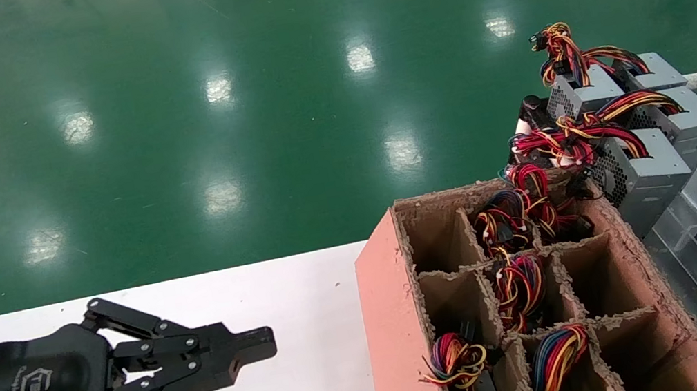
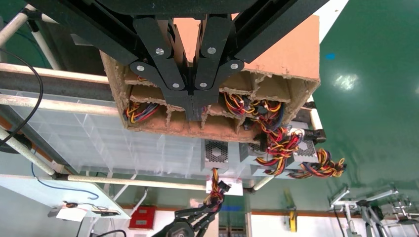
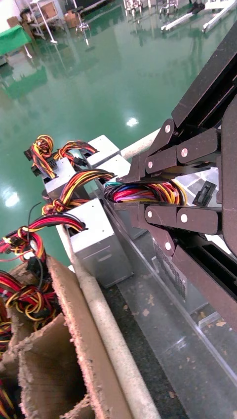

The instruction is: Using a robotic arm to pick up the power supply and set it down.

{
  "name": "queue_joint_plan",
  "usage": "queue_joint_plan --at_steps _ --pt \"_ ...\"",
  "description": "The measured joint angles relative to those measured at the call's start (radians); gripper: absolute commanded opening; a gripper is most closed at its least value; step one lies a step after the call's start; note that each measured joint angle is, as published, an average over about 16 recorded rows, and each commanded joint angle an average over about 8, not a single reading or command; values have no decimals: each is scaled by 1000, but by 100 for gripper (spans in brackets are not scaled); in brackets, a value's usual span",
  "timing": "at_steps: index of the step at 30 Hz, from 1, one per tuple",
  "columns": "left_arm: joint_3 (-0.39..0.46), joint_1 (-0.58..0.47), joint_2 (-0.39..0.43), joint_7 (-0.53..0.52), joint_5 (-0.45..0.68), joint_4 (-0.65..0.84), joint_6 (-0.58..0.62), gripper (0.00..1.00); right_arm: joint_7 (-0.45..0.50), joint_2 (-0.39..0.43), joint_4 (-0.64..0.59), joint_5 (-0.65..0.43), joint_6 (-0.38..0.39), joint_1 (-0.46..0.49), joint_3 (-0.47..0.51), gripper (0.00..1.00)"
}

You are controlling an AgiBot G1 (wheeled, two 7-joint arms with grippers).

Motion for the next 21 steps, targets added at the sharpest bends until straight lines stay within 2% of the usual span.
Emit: queue_joint_plan --at_steps 21 --pt "0 0 0 0 0 0 0 0 -15 14 63 99 112 -11 -65 100"
